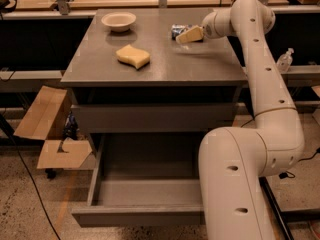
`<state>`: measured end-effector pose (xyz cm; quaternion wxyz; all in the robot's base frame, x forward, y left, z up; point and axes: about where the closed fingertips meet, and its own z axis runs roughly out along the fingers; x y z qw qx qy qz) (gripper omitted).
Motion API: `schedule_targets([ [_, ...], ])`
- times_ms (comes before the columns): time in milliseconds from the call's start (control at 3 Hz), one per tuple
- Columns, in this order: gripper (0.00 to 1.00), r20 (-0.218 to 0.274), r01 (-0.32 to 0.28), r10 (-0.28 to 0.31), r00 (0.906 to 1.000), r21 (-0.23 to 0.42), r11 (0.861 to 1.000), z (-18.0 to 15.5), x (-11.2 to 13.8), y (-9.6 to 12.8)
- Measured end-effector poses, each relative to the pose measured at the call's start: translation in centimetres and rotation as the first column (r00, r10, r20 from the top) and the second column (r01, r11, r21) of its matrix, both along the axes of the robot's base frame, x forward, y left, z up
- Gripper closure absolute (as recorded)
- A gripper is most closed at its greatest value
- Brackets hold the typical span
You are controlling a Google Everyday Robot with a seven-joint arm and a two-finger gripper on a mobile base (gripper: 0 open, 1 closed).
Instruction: Place redbull can into middle drawer
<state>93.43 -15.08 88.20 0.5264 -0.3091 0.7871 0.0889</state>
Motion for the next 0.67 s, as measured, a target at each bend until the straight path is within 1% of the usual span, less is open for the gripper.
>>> schedule_targets([
  [333,0.0,0.002,0.015,-0.015,0.9999,0.023,1.0,-0.6,0.62,0.1],
  [667,0.0,0.002,0.029,-0.029,0.9996,0.031,0.999,-1.48,1.2,0.04],
])
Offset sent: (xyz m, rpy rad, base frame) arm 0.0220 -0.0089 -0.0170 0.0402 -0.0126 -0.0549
